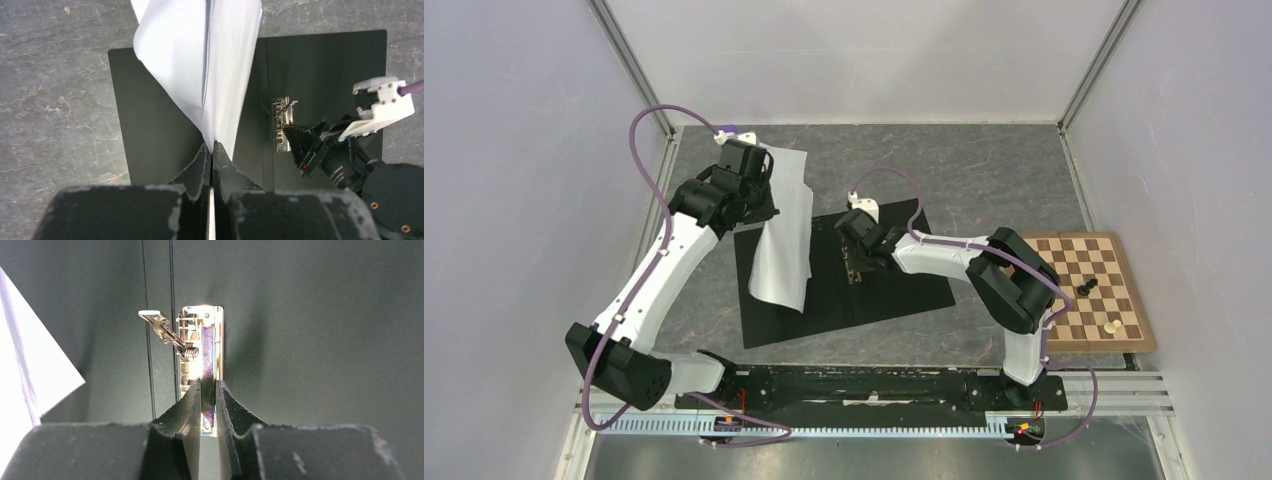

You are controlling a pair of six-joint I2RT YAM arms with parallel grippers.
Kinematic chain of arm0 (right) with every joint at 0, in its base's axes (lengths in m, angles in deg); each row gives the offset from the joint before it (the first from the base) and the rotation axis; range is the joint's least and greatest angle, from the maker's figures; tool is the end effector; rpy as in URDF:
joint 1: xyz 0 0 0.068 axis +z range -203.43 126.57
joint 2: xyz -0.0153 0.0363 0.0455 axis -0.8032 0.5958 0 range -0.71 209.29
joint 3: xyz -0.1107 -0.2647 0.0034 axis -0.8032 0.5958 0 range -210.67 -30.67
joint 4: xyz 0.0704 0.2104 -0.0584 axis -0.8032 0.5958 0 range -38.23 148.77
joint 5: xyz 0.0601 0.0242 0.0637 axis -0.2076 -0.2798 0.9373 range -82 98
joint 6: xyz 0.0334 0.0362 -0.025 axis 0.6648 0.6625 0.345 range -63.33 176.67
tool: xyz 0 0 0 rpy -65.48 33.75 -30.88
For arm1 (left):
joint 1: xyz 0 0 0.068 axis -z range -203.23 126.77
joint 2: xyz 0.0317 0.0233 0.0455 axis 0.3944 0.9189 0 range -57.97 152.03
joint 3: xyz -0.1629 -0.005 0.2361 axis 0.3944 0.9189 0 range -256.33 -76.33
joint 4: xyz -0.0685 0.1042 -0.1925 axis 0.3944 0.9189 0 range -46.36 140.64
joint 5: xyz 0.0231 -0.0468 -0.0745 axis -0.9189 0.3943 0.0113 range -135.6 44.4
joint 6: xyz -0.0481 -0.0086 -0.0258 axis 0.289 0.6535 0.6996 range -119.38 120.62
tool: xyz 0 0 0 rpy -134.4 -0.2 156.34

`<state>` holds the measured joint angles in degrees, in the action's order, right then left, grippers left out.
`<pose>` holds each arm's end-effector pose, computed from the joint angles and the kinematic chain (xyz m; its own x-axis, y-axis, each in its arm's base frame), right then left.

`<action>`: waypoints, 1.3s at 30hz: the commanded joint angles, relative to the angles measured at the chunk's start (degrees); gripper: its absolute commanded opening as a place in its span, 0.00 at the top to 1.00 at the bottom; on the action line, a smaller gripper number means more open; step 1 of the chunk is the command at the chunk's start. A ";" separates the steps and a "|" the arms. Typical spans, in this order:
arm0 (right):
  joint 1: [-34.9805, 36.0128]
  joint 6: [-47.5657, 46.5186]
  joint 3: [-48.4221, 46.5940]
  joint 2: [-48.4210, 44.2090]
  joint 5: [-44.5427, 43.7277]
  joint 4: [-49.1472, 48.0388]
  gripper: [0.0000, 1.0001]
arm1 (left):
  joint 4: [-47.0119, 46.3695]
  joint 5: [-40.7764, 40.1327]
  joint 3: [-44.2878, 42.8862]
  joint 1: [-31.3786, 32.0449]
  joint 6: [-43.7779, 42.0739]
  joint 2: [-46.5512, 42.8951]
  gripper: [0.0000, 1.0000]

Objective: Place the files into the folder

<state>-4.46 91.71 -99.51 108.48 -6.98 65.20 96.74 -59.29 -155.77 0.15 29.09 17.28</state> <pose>0.2540 0.2772 0.1971 -0.7944 -0.0680 -0.6036 -0.2105 0.9630 0.1684 0.2120 -0.0821 0.3747 -0.7237 -0.1917 -0.6629 -0.1164 0.9808 -0.1566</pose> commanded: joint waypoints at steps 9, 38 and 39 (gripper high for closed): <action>4.29 6.72 -3.35 -1.28 -6.97 -0.39 0.83 | 2.40 -0.82 -3.91 -1.77 -5.06 -3.94 0.98; -16.38 -5.43 13.86 -37.22 -12.42 5.32 0.02 | -14.82 -6.78 -9.59 25.08 24.60 6.44 0.98; -17.19 -6.52 13.91 -39.03 -13.48 6.77 0.02 | -15.68 -8.35 -11.14 27.37 26.48 8.39 0.98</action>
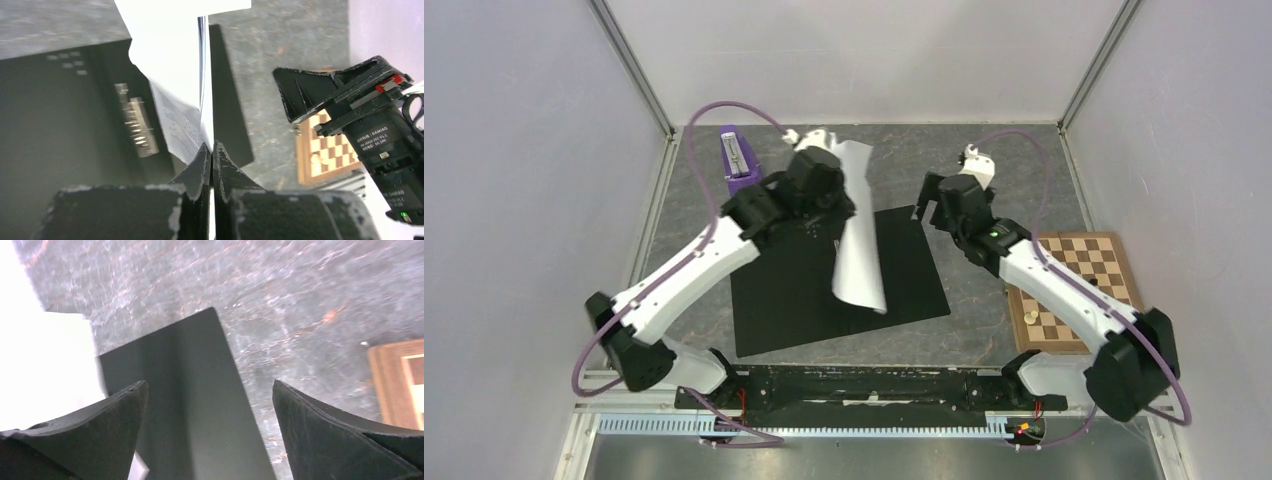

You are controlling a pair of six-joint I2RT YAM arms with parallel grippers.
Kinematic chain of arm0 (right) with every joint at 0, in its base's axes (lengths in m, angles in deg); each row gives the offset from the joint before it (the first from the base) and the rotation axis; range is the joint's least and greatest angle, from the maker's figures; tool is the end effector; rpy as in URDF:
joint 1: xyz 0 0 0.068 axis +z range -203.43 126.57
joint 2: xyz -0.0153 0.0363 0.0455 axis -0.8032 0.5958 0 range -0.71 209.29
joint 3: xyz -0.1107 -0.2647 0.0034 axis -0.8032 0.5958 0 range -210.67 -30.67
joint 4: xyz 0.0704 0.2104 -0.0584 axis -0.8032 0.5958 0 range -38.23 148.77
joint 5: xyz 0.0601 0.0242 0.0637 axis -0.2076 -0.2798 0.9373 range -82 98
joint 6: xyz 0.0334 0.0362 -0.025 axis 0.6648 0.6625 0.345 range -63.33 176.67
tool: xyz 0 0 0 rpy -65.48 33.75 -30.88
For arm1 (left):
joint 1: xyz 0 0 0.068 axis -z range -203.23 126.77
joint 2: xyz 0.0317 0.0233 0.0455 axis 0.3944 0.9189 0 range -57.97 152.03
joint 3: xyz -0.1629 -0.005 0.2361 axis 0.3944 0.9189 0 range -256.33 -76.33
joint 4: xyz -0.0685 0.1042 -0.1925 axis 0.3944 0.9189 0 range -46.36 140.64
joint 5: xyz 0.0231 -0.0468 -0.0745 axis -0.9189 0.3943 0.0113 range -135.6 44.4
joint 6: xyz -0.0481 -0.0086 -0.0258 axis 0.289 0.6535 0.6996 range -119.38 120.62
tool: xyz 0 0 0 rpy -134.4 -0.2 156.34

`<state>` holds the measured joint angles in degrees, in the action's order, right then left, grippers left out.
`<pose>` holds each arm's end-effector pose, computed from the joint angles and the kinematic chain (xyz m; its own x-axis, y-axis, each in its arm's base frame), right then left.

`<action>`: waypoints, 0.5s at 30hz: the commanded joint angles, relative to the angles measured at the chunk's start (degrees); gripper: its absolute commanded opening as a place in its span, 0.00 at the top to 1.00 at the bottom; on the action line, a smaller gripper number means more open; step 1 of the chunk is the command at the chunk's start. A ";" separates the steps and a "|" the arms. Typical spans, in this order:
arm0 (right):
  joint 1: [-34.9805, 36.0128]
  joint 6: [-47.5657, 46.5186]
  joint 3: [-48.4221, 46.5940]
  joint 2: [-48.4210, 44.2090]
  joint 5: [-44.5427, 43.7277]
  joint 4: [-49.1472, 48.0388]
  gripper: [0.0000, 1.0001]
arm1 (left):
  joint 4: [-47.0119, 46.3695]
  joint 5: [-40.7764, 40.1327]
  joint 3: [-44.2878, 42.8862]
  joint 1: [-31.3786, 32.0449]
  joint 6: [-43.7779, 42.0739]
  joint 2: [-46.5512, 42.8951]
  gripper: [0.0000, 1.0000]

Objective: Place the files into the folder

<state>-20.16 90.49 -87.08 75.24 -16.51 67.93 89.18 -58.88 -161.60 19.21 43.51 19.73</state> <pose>0.2247 0.1289 0.3067 -0.5263 0.2603 -0.8094 0.0909 0.9638 0.2508 0.1891 -0.1614 0.4048 -0.6886 -0.2679 -0.6738 0.0743 0.8983 -0.4331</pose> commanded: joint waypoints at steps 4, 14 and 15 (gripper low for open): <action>-2.74 -8.24 0.51 -10.83 -7.12 7.72 0.02 | -11.98 -12.08 -6.33 14.27 20.19 10.72 0.98; -2.78 -11.92 2.08 -4.69 -1.51 5.11 0.02 | -13.97 -13.33 8.66 11.70 28.25 15.79 0.97; -2.82 -12.30 2.74 -3.31 -0.32 4.13 0.02 | -14.11 -13.28 9.45 11.70 28.49 17.21 0.91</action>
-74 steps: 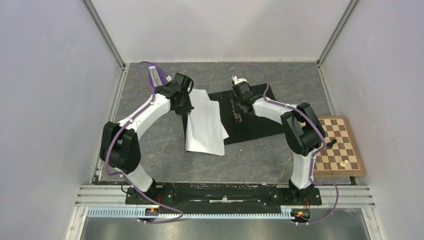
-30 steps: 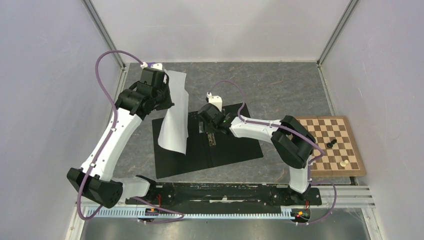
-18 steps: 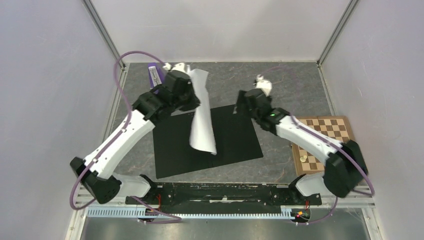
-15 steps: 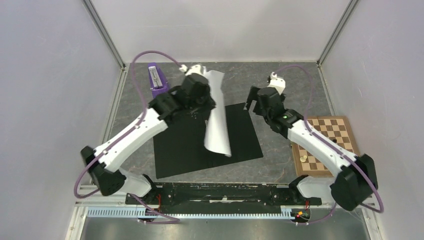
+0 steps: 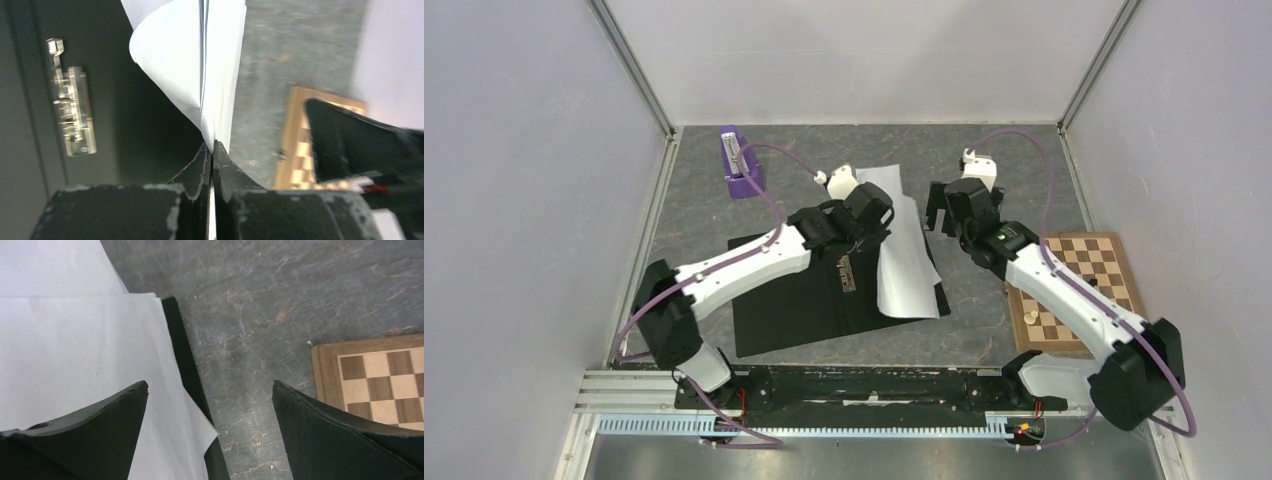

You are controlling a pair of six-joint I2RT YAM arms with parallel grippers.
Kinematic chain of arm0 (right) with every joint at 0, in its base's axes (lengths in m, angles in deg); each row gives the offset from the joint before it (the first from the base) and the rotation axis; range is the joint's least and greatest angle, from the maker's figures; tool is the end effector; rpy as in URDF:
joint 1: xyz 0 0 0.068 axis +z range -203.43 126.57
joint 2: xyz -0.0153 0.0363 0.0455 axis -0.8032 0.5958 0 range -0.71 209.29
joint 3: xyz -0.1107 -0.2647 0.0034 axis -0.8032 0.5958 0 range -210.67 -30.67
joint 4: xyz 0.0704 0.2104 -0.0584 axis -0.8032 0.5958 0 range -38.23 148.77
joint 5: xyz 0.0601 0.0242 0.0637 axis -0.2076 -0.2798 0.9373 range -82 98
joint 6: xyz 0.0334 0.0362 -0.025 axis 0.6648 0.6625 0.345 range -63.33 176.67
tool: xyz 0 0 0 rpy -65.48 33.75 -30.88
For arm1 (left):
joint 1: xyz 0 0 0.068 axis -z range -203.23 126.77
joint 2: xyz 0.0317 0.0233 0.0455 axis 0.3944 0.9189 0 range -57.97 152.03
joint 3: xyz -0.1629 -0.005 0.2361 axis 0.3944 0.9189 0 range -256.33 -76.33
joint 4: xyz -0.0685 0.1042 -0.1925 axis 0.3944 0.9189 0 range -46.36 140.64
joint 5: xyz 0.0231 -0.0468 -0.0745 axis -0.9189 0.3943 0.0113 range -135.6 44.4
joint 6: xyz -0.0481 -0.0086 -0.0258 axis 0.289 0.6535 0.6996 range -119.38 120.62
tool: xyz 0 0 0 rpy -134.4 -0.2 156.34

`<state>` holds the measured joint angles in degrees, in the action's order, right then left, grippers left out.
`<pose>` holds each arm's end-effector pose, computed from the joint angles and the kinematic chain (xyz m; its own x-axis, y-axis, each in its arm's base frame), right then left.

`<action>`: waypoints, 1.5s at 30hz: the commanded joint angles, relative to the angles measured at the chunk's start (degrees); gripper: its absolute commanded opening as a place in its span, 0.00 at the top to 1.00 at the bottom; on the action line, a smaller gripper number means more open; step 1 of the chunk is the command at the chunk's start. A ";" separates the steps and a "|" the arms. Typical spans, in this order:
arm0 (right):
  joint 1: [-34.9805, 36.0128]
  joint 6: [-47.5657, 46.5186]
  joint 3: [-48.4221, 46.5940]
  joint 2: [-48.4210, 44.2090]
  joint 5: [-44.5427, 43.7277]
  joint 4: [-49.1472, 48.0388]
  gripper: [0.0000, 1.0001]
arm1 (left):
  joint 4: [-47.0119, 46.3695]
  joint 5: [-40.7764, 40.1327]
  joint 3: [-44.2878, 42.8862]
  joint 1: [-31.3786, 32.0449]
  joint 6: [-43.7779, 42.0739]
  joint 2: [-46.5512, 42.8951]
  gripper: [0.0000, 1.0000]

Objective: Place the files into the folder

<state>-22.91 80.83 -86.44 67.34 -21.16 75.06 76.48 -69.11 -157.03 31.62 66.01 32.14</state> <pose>0.1997 0.0966 0.3236 -0.4989 0.1207 -0.8582 0.1120 0.9909 0.0743 0.1954 -0.2516 0.3438 -0.6883 -0.4706 -0.5521 -0.1105 0.8201 -0.5614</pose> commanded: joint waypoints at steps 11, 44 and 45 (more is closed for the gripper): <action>-0.03 -7.01 5.31 16.67 10.89 -9.49 0.02 | 2.04 -3.77 3.46 -1.13 1.62 12.09 0.70; -8.28 -4.27 17.43 13.40 21.96 -19.38 0.01 | -6.44 14.96 7.61 -5.00 -17.51 18.16 0.98; -8.31 -4.07 18.13 12.90 22.68 -19.88 0.01 | -6.47 14.98 7.43 -5.11 -17.73 18.90 0.98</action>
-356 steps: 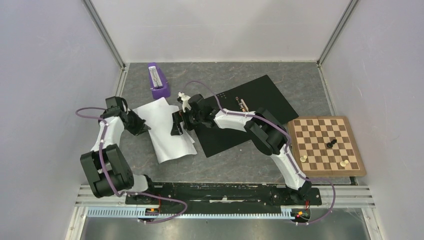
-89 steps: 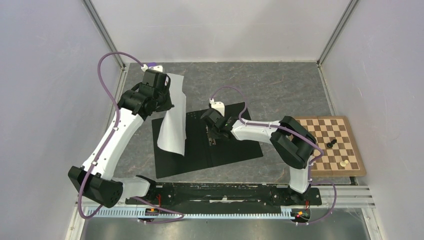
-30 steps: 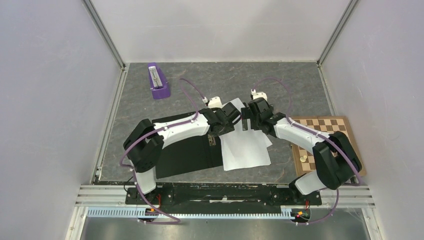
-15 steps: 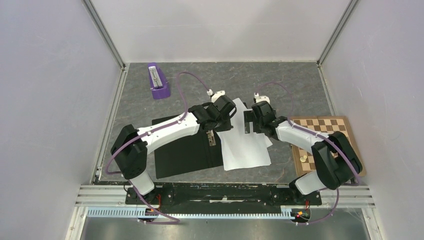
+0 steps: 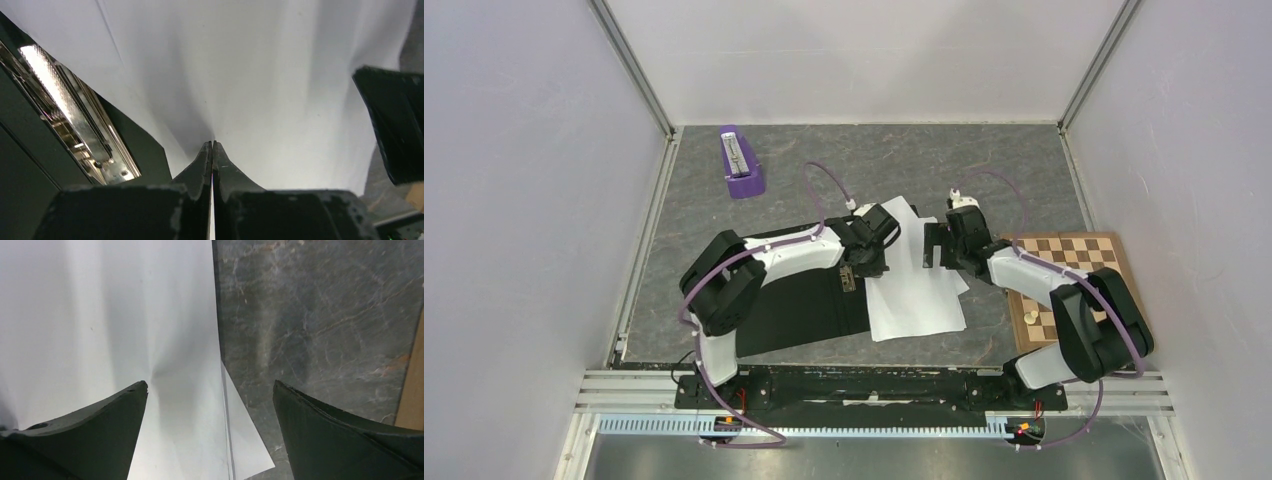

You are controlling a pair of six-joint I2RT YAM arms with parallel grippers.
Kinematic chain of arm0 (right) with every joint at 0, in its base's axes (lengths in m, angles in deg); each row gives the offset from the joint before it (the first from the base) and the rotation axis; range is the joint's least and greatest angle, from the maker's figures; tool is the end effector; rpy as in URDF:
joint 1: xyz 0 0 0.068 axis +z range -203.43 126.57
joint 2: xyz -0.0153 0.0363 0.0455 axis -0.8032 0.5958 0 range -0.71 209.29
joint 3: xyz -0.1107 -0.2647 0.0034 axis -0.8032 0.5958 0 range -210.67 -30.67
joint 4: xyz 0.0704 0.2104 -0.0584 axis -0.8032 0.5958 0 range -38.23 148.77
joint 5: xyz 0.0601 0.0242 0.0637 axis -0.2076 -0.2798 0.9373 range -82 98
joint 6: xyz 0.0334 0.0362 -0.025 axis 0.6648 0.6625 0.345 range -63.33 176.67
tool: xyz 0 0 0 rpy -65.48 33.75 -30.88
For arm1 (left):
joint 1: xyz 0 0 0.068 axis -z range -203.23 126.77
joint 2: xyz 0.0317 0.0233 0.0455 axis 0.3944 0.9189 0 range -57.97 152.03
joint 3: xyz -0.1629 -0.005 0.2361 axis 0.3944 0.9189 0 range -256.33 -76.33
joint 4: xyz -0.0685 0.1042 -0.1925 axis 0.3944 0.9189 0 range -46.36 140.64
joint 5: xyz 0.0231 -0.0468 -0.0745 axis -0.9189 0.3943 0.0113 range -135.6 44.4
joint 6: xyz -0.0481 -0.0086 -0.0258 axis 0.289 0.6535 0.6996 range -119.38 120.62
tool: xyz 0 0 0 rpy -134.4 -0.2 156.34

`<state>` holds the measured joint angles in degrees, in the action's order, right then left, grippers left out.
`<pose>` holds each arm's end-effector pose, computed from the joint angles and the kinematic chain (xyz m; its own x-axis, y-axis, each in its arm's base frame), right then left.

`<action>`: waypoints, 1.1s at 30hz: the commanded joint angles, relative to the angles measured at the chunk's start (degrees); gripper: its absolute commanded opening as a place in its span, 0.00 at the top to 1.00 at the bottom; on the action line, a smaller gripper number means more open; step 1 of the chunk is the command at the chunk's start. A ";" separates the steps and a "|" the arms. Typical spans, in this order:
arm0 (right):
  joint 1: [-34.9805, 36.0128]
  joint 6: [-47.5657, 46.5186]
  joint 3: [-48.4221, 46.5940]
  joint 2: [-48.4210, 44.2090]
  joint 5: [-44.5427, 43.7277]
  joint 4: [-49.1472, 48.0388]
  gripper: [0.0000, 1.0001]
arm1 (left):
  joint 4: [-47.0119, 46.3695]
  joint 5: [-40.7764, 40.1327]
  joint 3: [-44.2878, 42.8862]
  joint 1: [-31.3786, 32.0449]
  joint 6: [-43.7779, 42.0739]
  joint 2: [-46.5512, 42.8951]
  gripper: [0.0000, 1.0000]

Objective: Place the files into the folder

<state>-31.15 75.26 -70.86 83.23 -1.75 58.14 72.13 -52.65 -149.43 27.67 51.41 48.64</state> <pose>0.2386 0.0909 0.2031 -0.7601 0.0281 -0.6492 -0.0325 0.9962 0.0811 0.2308 -0.2769 0.2159 -0.9206 -0.0865 -0.3808 0.0324 0.9548 -0.2954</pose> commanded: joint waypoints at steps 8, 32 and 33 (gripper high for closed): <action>2.49 1.59 5.36 -3.14 2.39 -3.84 0.04 | -0.94 -0.78 -2.57 -1.79 -5.48 6.45 0.98; 1.80 -7.21 -6.66 6.51 4.14 -8.64 0.02 | -1.59 0.82 3.81 0.16 -8.90 -7.58 0.85; 1.79 -7.19 -6.66 6.77 4.45 -8.57 0.02 | -1.60 0.27 3.08 0.09 -8.94 -6.47 0.86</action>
<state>-28.99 69.94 -75.67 89.29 1.55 51.52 75.04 -51.43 -144.64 27.67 44.10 41.41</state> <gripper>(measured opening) 0.979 0.167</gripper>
